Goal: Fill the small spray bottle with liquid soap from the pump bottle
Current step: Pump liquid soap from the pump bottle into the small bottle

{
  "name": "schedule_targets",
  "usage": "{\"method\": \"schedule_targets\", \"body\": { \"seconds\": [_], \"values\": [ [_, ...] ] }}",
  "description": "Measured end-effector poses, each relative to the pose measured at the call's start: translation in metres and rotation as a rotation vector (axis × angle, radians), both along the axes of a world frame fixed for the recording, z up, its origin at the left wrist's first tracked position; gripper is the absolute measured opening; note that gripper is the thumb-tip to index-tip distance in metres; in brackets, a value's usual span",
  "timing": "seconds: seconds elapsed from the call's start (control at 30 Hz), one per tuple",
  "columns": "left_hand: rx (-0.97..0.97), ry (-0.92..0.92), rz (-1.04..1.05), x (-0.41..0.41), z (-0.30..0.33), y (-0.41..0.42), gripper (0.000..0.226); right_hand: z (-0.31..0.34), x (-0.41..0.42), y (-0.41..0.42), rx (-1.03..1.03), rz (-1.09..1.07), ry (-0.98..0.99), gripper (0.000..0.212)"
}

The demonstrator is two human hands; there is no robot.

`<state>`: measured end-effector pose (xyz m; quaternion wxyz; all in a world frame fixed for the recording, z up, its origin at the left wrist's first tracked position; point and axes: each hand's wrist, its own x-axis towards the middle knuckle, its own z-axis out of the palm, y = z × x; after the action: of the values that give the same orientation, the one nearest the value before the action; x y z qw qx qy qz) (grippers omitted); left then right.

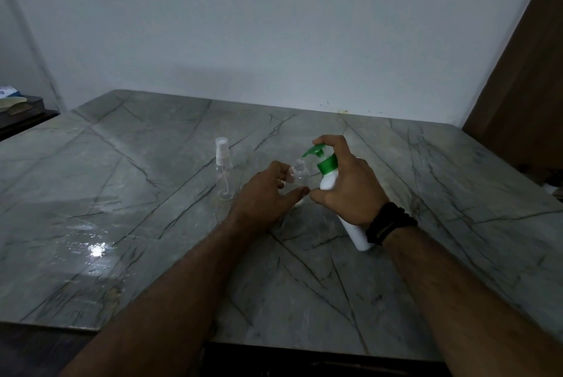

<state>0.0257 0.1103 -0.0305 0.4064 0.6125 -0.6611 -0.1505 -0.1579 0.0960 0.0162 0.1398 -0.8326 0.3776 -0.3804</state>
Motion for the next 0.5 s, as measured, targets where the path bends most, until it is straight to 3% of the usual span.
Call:
{"method": "schedule_targets", "body": {
  "seconds": [0.5],
  "values": [
    [0.014,0.019,-0.002,-0.0003,0.0,0.0004,0.047,-0.0008,0.0025,-0.0015,0.015,0.007,0.006,0.075]
  ]
}}
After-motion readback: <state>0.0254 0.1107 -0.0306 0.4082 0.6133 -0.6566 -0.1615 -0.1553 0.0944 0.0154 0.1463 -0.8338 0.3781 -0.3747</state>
